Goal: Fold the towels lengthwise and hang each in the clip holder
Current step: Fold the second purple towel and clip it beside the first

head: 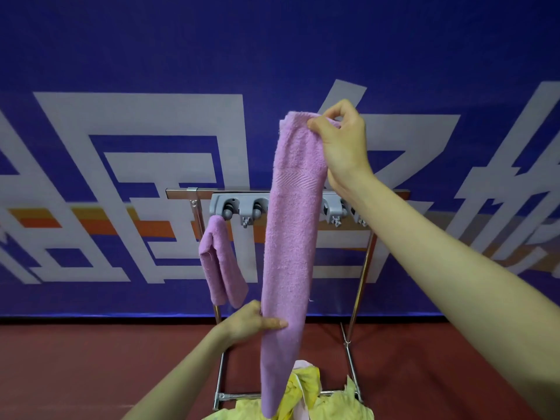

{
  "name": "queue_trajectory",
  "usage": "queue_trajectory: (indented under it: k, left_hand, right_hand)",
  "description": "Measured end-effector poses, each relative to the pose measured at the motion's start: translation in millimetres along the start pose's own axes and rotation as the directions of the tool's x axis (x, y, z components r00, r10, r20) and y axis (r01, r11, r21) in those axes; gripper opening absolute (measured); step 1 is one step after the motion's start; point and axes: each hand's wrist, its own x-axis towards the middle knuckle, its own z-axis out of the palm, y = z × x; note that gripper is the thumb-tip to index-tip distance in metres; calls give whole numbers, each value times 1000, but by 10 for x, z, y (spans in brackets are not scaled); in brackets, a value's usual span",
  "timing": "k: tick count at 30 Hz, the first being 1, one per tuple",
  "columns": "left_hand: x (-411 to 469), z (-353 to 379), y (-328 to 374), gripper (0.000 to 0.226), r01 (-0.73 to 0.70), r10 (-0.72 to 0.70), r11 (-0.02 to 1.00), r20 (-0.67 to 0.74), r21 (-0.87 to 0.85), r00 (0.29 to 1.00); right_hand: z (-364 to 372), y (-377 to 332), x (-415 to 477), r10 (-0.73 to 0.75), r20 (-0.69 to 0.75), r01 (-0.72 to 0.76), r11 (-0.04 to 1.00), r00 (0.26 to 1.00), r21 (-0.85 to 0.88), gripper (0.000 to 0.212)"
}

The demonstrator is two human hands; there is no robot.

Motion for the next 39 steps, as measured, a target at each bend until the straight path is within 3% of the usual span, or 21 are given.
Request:
queue_trajectory:
  k: [8,15,19,23,25,27,29,32,33,36,39]
  left_hand:
    - [-142,-20,-29,15,-16,8,991,-60,-135,998]
    - [-241,-260,145,17,-86,77,989,-73,-120,994]
    - [-295,-367,433,49,-215,188,957,-149,-197,971]
    - [-346,-472,817,28,-288,236,907,-195,-306,952]
    - [-364,-506,1011,25,-319,268,895,-197,-312,943]
    - [-355,-536,1160,26,-331,290,887,-170,-322,942]
    - [-349,-538,1288,23,-320,297,894,-120,-314,947]
    - [-273,-523,1302,24,-277,275,927,-46,-254,960]
    - [-250,-517,1284,33,-258,256,936,-40,-238,966]
    - [-241,-501,1213,59,-204,208,958,-2,-201,978]
    - [-253,-587,1087,53,-151,152,974,-6,-167,988]
  right_hand:
    - [-117,69,32,60,-86,-58,998,994,28,27]
    - [-225,268,28,112,-85,-115,993,990,-31,20]
    - [-344,500,6,172,-83,-179,980,982,-90,30]
    - [-457,765,-90,305,-16,-292,897,952,-333,37]
    - [-489,858,-203,398,99,-312,831,912,-461,38]
    - [-476,898,-384,454,280,-319,851,846,-416,36]
    - [-426,952,-589,489,494,-401,873,719,-279,34]
    - [-324,1117,-895,565,639,-619,766,522,-173,26]
    - [-278,1167,-976,586,644,-665,730,491,-157,23]
    - [-172,1355,-1042,599,652,-720,684,465,-115,39]
    - [-106,1436,-985,551,707,-726,683,443,-77,39]
